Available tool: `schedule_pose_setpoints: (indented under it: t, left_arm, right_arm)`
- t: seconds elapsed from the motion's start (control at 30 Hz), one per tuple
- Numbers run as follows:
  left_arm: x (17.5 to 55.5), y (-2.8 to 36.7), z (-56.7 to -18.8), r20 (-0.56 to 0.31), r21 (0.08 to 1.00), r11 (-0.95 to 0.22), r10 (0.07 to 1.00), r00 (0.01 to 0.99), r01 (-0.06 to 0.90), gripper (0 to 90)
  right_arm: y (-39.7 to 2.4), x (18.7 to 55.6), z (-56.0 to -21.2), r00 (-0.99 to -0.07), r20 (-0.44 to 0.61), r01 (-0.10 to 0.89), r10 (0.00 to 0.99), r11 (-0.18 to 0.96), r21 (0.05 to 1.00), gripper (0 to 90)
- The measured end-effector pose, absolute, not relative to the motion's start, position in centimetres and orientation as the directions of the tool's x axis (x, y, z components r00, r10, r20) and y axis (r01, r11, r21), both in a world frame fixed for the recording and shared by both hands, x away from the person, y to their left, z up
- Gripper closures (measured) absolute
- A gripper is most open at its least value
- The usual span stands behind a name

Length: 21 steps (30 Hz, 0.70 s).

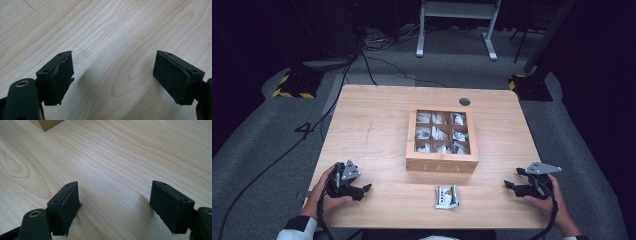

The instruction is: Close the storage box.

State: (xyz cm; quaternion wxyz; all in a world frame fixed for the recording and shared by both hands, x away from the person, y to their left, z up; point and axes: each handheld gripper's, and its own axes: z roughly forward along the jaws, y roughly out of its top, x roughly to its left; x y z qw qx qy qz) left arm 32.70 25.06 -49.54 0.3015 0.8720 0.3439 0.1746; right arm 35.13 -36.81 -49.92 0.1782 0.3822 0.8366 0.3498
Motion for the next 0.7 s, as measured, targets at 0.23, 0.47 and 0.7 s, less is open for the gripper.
schedule_pose_setpoints:
  t: [0.23, 0.47, 0.7]
  left_arm:
    - [32.9, 26.5, -50.1, -0.013, 0.666, -0.487, 0.749, 0.662, 0.565, 16.5]
    - [32.7, 26.7, -50.4, -0.009, 0.689, -0.470, 0.756, 0.655, 0.552, 15.5]
    - [32.6, 26.6, -50.4, -0.010, 0.690, -0.467, 0.758, 0.652, 0.553, 15.5]
  right_arm:
    - [-37.7, 34.7, -50.3, -0.599, -0.004, 0.536, 0.801, 0.404, 0.741, 20.5]
    - [-37.9, 34.7, -50.4, -0.570, -0.005, 0.553, 0.822, 0.388, 0.738, 17.0]
    - [-37.9, 34.8, -50.4, -0.565, -0.005, 0.556, 0.825, 0.385, 0.737, 16.5]
